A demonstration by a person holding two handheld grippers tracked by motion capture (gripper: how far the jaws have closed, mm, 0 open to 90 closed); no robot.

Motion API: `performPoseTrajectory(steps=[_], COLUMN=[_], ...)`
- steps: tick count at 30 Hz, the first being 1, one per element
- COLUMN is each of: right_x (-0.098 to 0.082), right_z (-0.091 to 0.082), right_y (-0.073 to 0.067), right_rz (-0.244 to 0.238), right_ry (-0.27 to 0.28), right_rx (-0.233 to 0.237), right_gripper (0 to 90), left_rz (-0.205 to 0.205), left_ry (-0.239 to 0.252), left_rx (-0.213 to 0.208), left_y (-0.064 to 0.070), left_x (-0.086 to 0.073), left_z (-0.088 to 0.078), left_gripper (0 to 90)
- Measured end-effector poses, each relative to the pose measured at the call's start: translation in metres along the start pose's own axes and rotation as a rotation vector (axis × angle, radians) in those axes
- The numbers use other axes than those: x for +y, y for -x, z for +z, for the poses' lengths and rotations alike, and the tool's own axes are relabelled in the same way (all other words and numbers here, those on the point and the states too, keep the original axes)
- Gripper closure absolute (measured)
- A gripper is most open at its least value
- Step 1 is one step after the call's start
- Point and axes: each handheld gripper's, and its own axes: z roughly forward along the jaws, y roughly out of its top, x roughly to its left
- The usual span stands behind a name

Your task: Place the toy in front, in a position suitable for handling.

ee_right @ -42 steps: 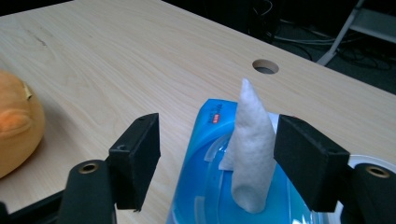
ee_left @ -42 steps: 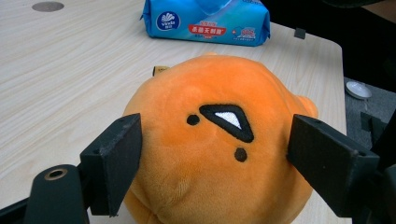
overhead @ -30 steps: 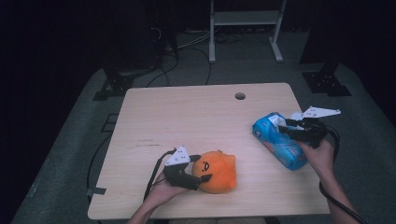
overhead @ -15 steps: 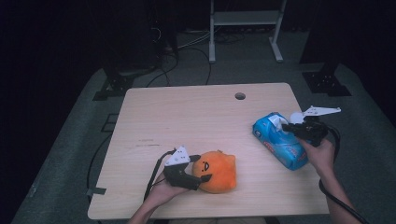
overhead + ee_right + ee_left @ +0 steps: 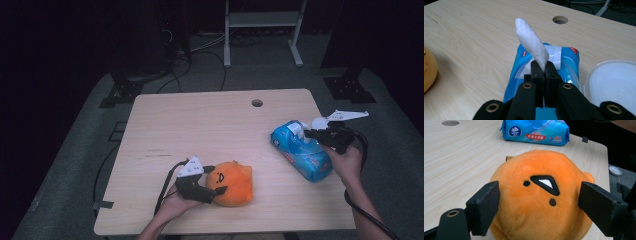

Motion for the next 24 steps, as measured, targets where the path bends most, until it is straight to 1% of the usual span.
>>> performPoseTrajectory(steps=[5, 6, 8, 10, 14, 17, 19, 21, 24], right_x=[0.003, 0.006, 0.008, 0.014, 0.019, 0.023, 0.027, 0.032, 0.035], right_z=[-0.004, -0.007, -0.009, -0.014, -0.016, -0.02, -0.022, -0.024, -0.027], right_y=[-0.001, -0.001, -0.002, -0.004, -0.006, -0.009, -0.012, -0.017, -0.02], right_rz=[-0.003, -0.004, -0.002, -0.015, -0.029, -0.033, -0.045, -0.07, -0.076], right_ry=[0.015, 0.03, 0.039, 0.049, 0.047, 0.068, 0.066, 0.06, 0.066], right_rx=[-0.002, 0.001, 0.004, 0.005, 0.004, 0.015, 0.017, 0.018, 0.02], right_gripper=[87.6, 87.6, 87.5, 87.5, 87.5, 87.5, 87.5, 87.5, 87.5], left_rz=[-0.001, -0.003, -0.005, -0.005, -0.005, -0.006, -0.007, -0.01, -0.012], left_ry=[0.0, 0.0, 0.0, 0.001, 0.0, 0.0, 0.001, 0.002, 0.003], left_rx=[0.0, 0.0, 0.0, 0.0, 0.0, 0.0, -0.002, -0.001, -0.001], left_y=[0.0, 0.0, 0.0, 0.0, 0.0, -0.001, -0.001, -0.001, -0.001], left_x=[0.0, 0.0, 0.0, 0.0, 0.0, 0.0, 0.0, 0.0, 0.0], left_z=[0.0, 0.0, 0.0, 0.0, 0.001, 0.0, 0.0, 0.001, 0.001], left_gripper=[17.5, 17.5, 17.5, 17.5, 17.5, 17.5, 17.5, 17.4, 17.4])
